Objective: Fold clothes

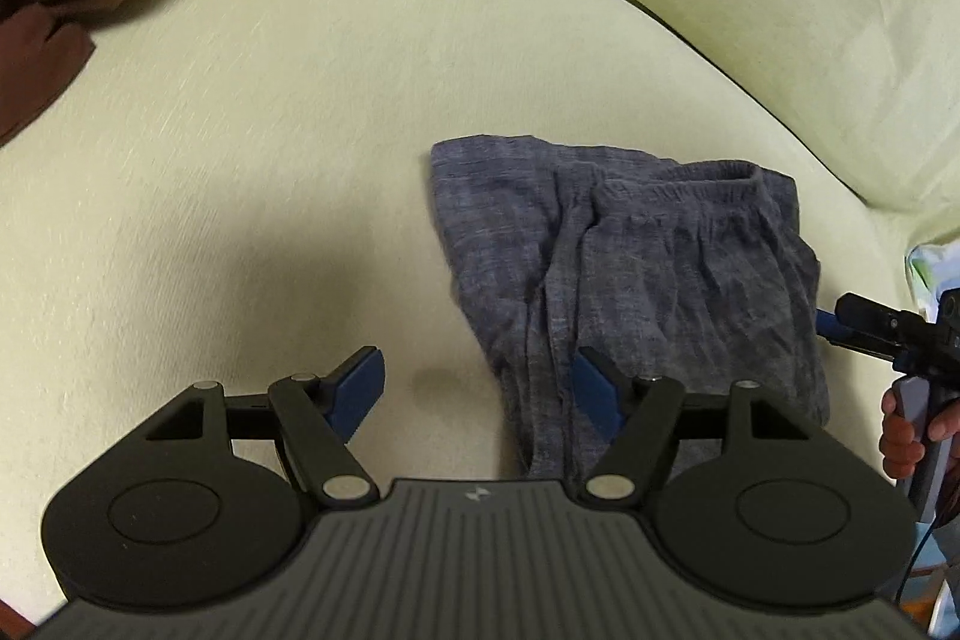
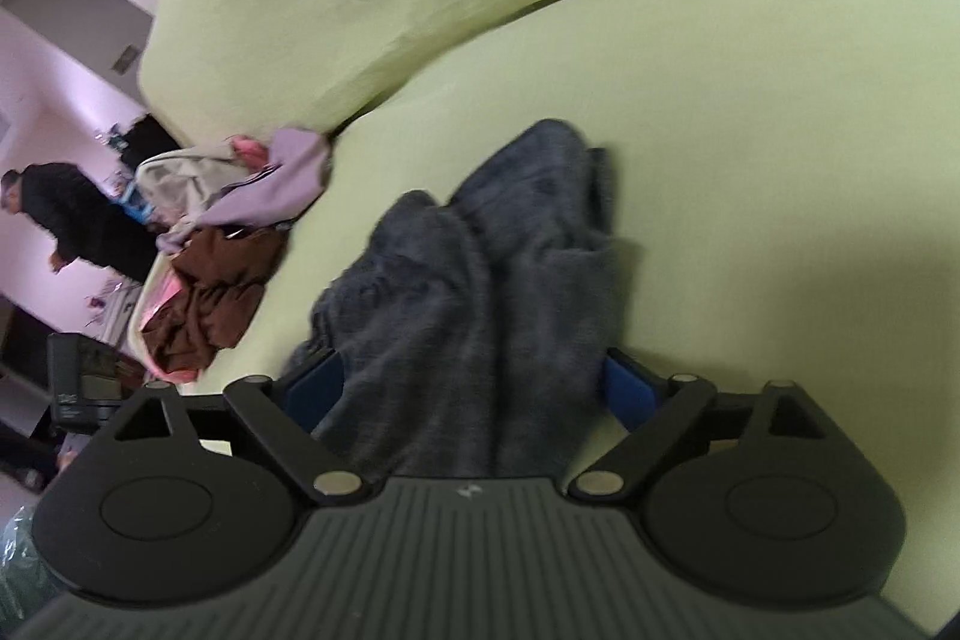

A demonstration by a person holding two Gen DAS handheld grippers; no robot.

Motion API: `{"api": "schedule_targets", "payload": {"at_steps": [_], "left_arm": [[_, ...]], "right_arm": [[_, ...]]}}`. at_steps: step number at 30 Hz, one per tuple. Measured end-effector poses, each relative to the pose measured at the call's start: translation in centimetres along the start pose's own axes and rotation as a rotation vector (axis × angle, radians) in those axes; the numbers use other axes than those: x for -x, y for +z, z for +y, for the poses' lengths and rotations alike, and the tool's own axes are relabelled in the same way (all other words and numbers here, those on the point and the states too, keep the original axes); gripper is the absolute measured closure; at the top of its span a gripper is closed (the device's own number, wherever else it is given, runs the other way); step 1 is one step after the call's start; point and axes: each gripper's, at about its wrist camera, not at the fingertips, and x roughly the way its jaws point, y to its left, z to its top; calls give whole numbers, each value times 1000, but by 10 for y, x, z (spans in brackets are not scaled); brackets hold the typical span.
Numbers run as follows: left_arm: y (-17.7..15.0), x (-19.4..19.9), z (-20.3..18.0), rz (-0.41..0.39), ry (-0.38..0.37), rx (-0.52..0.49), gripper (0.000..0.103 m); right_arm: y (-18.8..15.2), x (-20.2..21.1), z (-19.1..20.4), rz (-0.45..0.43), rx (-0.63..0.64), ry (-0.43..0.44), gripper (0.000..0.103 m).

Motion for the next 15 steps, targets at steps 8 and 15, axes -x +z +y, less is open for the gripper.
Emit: {"api": "schedule_targets", "payload": {"at_steps": [8,15], "left_arm": [[-6,8,-4,-10,-54,-3,32],[8,30,-27,-71,-73,-68,32]], "right_arm": [[-6,4,-2,6,-26,45,20],[-64,42,-5,-78,-153,51,23]]}}
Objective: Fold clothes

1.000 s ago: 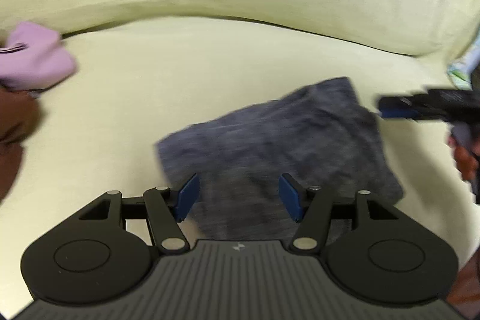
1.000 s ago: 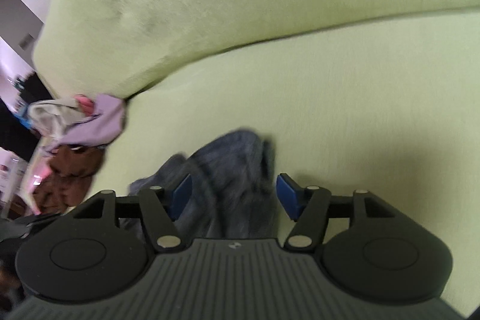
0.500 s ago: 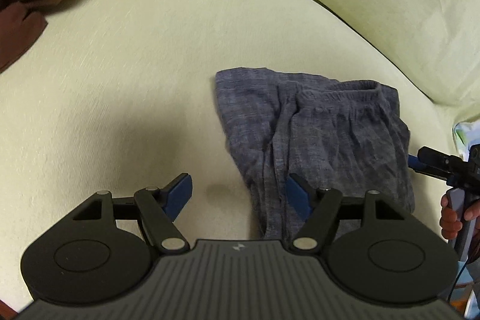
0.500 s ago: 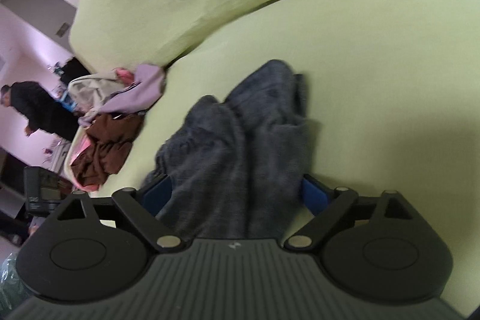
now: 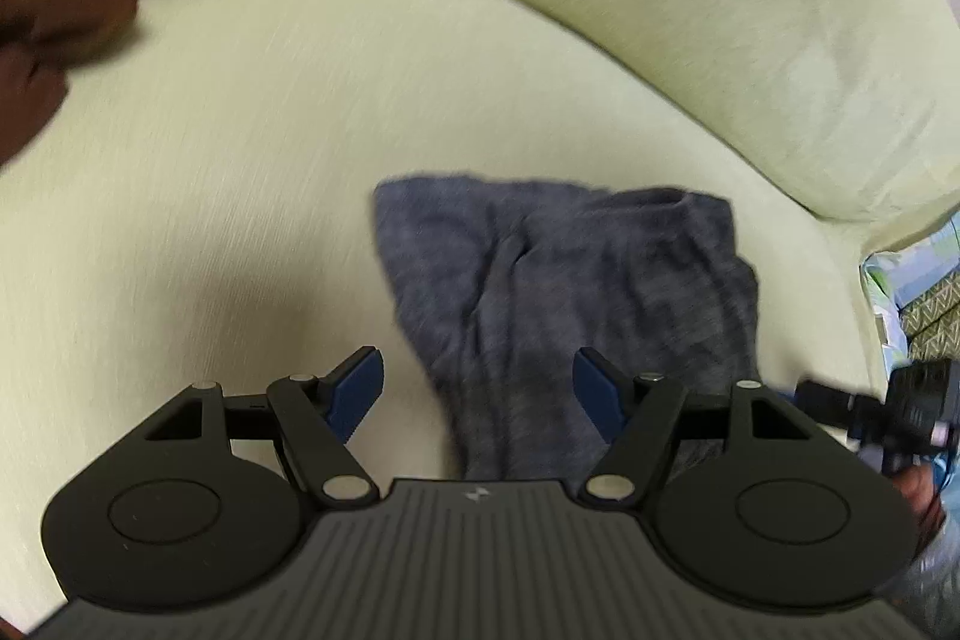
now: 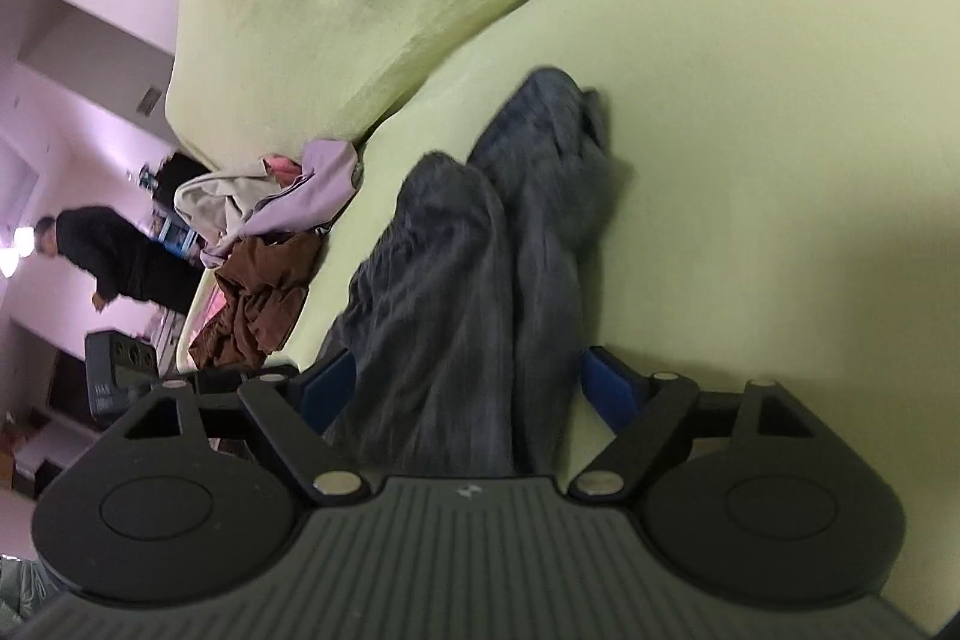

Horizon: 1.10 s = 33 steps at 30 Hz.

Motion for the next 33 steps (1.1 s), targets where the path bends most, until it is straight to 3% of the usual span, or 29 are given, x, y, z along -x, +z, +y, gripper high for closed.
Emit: {"api": "schedule_targets", "payload": {"at_steps": [9,14,16,19,27,30,33], "left_arm": [[18,-19,-46,-1,-10,-118,32],[18,-38,-73,40,41,-217,32],[9,-33,-74,34,52,-227,32],[-8,-21,-67,38,63,-208,32],[-41,-20,-72,76,111,-325,32],[-48,-25,-79,75,138,-423,33],[-51,-10,-86,47,82,-497,33]], "right_arm": [[-59,-16,21,-113,-141,0,33],[-57,-30,17,-261,-262,-9,45],[-54,-35,17,-287,-269,-21,58],[-53,-42,16,-318,-288,-43,65],[-96,-20,23,-439,-345,-131,66],[-86,-33,26,-465,-346,-151,64],[-76,-40,28,-469,-354,-154,54]]}}
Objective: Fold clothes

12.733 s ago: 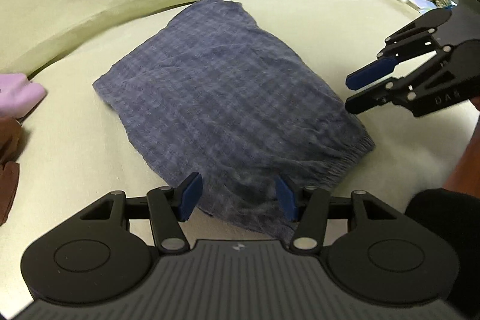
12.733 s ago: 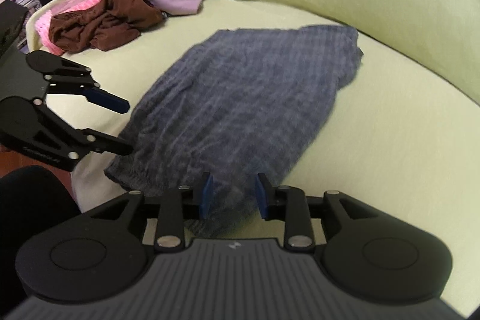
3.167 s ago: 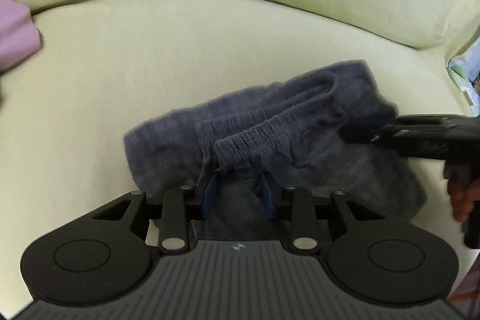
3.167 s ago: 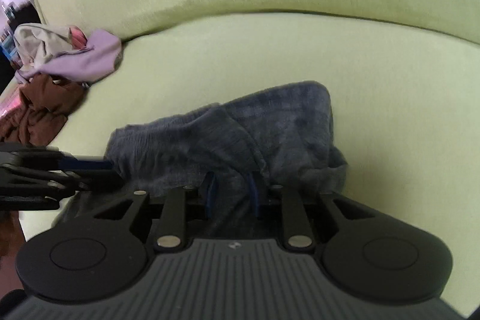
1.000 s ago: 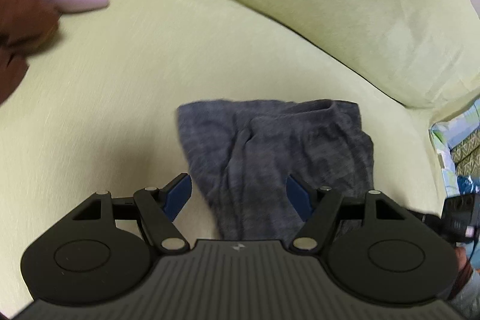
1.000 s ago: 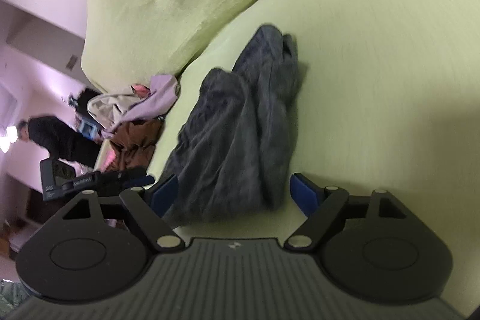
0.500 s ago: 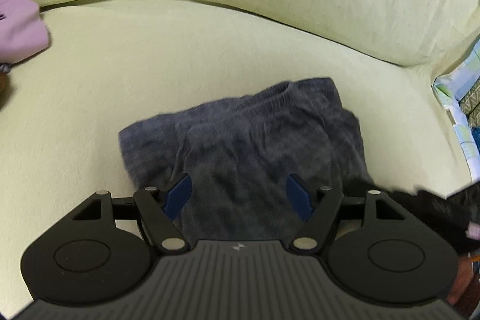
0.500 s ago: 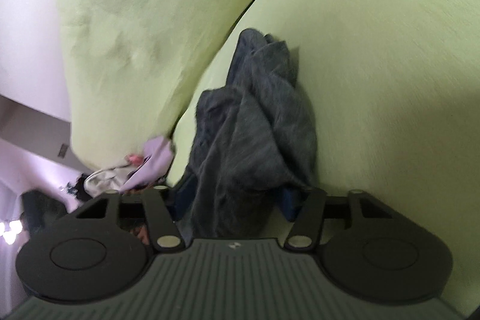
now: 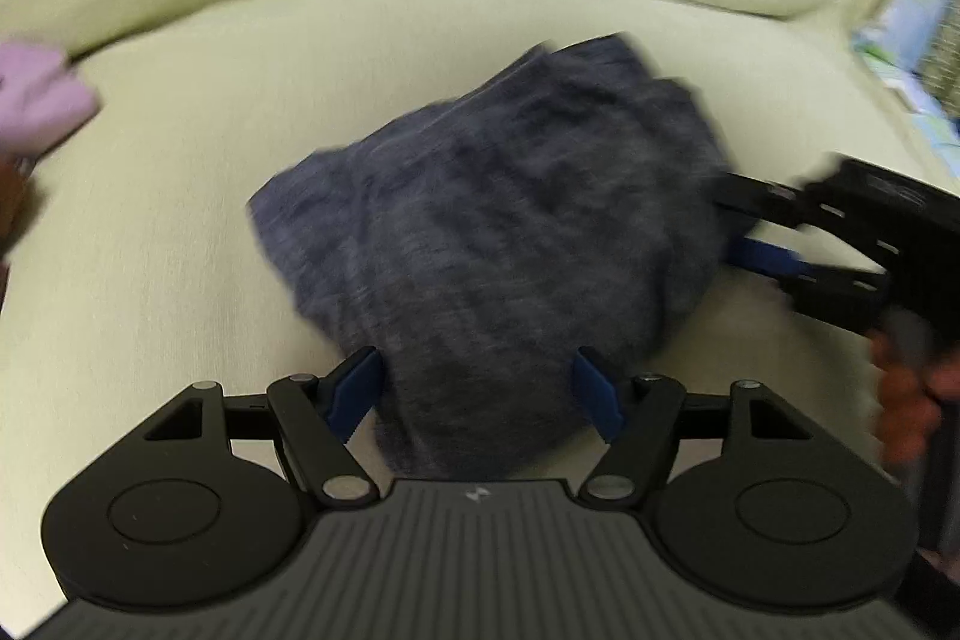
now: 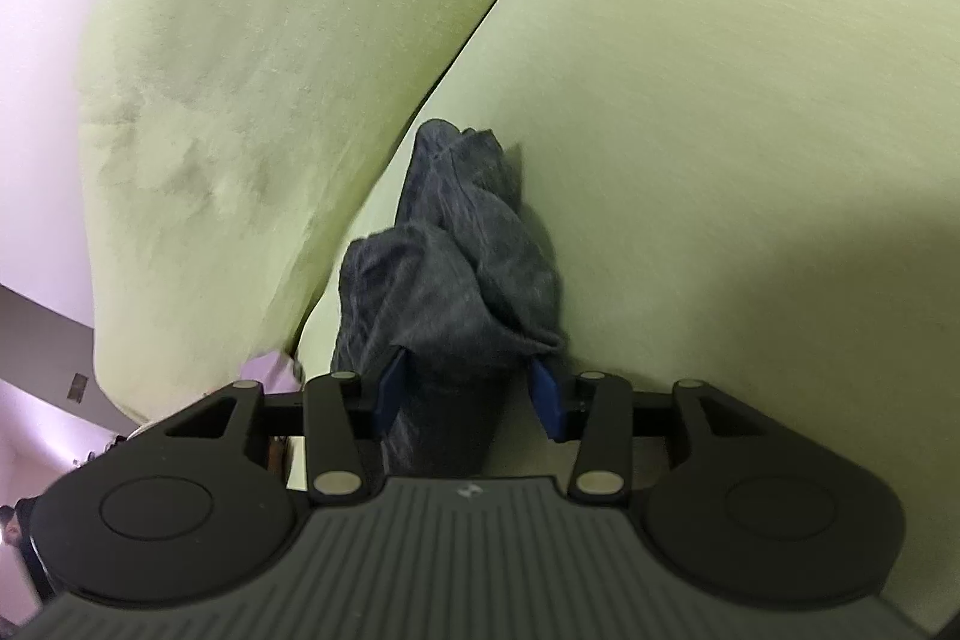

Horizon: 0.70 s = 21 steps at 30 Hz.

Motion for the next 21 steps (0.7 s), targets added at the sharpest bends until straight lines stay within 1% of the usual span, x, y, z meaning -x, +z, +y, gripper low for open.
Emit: {"api": "schedule_targets", "payload": {"at_steps": [1,3,5,6,7,8,11,12,13,15,18,19,20,21], "left_arm": [[0,5,-3,-11,-2,-40,33],[-3,12,-14,-19,18,-199,33],[-7,11,-25,-7,50,-335,33],[-11,10,-32,-2,68,-410,33],[-16,10,-40,-4,90,-491,33],[-20,11,-48,-17,119,-564,32],[-32,15,-65,-72,225,-730,32],[-35,16,-69,-91,254,-771,32],[-36,15,-70,-90,256,-790,32],[-41,2,-70,-25,213,-822,32],[-54,-19,-71,28,214,-883,33],[-60,-23,-69,16,214,-905,33],[-62,-24,-65,-5,203,-911,33],[-61,-24,-63,-4,191,-900,33]], "right_arm": [[1,-1,2,5,5,-1,53],[2,-1,6,20,16,-10,53],[4,7,0,29,-13,-25,52],[5,11,-2,30,-31,-30,48],[4,15,-2,30,-48,-35,43],[4,18,-2,28,-59,-39,41],[2,24,0,28,-80,-55,38],[1,25,0,26,-90,-59,38],[-1,25,0,21,-96,-61,36],[-3,22,3,10,-83,-67,32],[-4,17,9,-1,-60,-77,29],[-4,15,9,-7,-56,-78,29],[-4,14,10,-15,-52,-79,29],[-4,11,11,-20,-41,-81,29]]}}
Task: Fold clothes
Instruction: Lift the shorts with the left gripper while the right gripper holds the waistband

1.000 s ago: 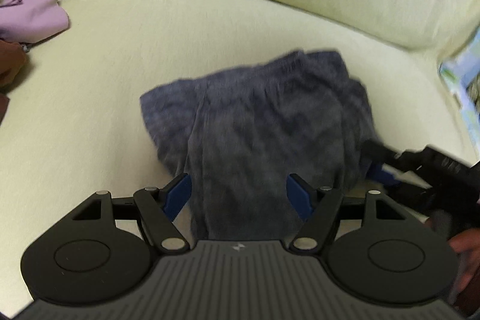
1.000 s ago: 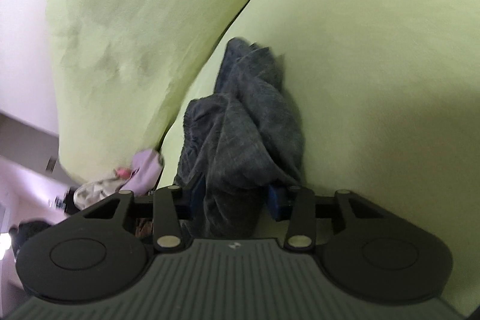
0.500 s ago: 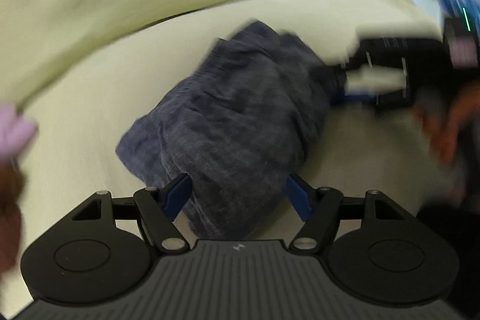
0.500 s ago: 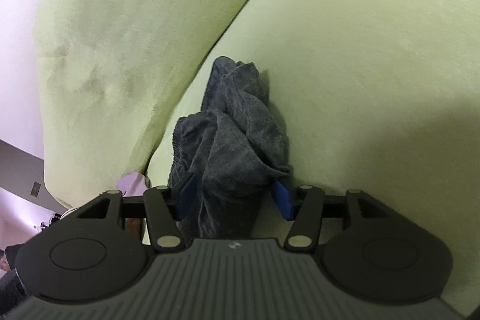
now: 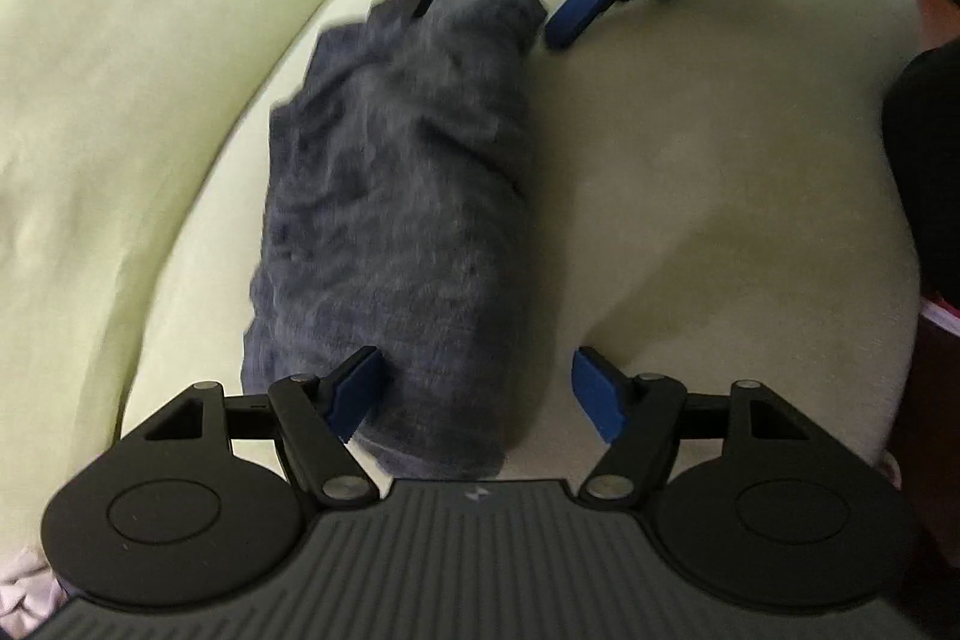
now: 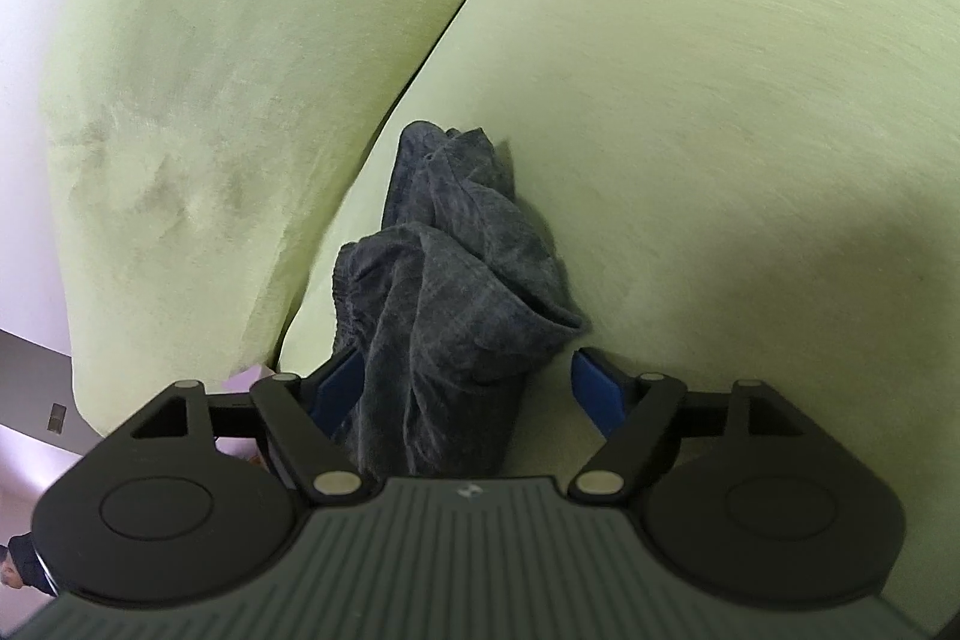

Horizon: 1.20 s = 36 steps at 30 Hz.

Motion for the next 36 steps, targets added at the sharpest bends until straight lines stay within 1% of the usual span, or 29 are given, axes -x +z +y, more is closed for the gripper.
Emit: {"api": "schedule_targets", "payload": {"at_steps": [2,4,8,9,10,11,12,13,15,18,19,21,24,26,27,28,29,30,32,35,36], "left_arm": [[-2,-3,8,-5,7,9,38],[-3,-6,13,-12,4,10,38],[-7,-9,19,-27,-9,7,41],[-8,-9,20,-33,-9,14,42],[-9,-8,21,-36,-13,33,43],[-10,-8,22,-40,-17,53,48],[-11,-8,23,-42,-16,69,51],[-11,-8,22,-42,-10,79,54],[-11,-8,22,-42,2,101,59],[-4,-7,27,-34,2,170,66],[-1,-6,28,-38,-4,189,69],[10,-2,34,-62,-35,262,73],[29,6,42,-137,-93,382,75],[48,11,48,-210,-137,472,75],[54,12,49,-234,-151,504,75],[66,14,53,-281,-180,561,75],[80,16,57,-339,-218,629,75],[89,19,60,-384,-249,677,75],[110,24,65,-500,-334,793,75],[121,29,66,-647,-442,936,75],[119,28,66,-683,-477,986,75]], "right_arm": [[0,-5,5,-11,34,-7,27],[-1,-11,11,-23,66,-15,25],[-2,-24,22,-42,109,-25,26],[-2,-28,25,-41,129,-27,30],[-2,-31,28,-37,145,-28,47],[-1,-37,29,-15,158,-27,66],[0,-43,28,11,149,-27,83],[0,-47,27,36,131,-27,83],[2,-44,28,34,143,-19,84],[11,-34,29,35,134,9,86],[16,-30,32,41,144,13,86],[28,-23,40,51,173,15,87],[54,-8,60,49,248,7,87],[76,6,75,34,311,-10,87],[89,16,83,24,342,-14,87],[97,23,89,16,363,-19,87],[113,36,101,-5,409,-34,87],[127,49,114,-28,460,-51,87],[146,72,142,-71,565,-78,87],[153,94,192,-111,774,-142,87],[147,91,206,-94,858,-162,87]]}}
